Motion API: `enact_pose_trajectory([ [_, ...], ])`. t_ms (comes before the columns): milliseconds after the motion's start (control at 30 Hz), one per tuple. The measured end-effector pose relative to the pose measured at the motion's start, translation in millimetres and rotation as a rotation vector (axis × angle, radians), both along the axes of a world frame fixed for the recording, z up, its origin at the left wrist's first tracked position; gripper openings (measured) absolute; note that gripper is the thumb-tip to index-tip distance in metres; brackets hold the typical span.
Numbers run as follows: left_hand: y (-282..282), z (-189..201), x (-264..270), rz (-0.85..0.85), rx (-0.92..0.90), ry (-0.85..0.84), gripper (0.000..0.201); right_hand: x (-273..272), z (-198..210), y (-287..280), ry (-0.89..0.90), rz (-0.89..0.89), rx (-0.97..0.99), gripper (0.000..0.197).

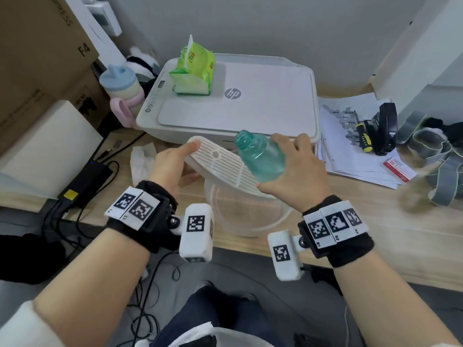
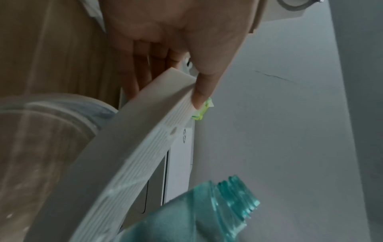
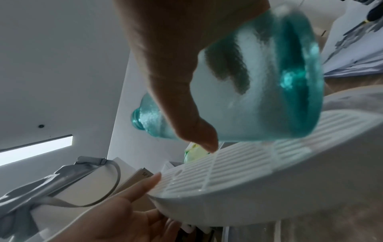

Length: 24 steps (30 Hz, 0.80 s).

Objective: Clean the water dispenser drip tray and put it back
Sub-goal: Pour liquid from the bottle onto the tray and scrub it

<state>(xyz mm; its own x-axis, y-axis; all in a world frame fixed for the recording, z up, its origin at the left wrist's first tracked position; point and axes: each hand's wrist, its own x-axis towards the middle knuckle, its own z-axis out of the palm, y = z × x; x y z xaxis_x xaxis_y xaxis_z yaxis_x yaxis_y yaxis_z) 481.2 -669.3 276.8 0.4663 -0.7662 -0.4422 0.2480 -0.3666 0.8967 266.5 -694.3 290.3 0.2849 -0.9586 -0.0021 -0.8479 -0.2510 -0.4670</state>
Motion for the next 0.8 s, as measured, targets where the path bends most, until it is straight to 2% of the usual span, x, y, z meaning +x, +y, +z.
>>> enact_pose_trajectory([
  [167, -2.7, -5.8, 6.0, -0.093, 0.111, 0.143, 0.017, 15.7, 8.8, -4.4, 0.211, 0.03, 0.049, 0.082],
  [267, -3.1, -6.2, 8.3, -0.133, 0.13, 0.163, 0.033, 22.6, 12.2, -7.5, 0.298, 0.041, 0.047, 0.081],
  [633, -6.3, -4.1, 11.1, -0.168, 0.204, 0.233, 0.045, 37.8, 19.7, -8.8, 0.44, 0.081, 0.061, 0.082],
  [800, -8.1, -2.2, 9.2, -0.168, 0.211, 0.281, 0.029, 42.8, 20.5, -10.6, 0.48, 0.099, 0.07, 0.081],
])
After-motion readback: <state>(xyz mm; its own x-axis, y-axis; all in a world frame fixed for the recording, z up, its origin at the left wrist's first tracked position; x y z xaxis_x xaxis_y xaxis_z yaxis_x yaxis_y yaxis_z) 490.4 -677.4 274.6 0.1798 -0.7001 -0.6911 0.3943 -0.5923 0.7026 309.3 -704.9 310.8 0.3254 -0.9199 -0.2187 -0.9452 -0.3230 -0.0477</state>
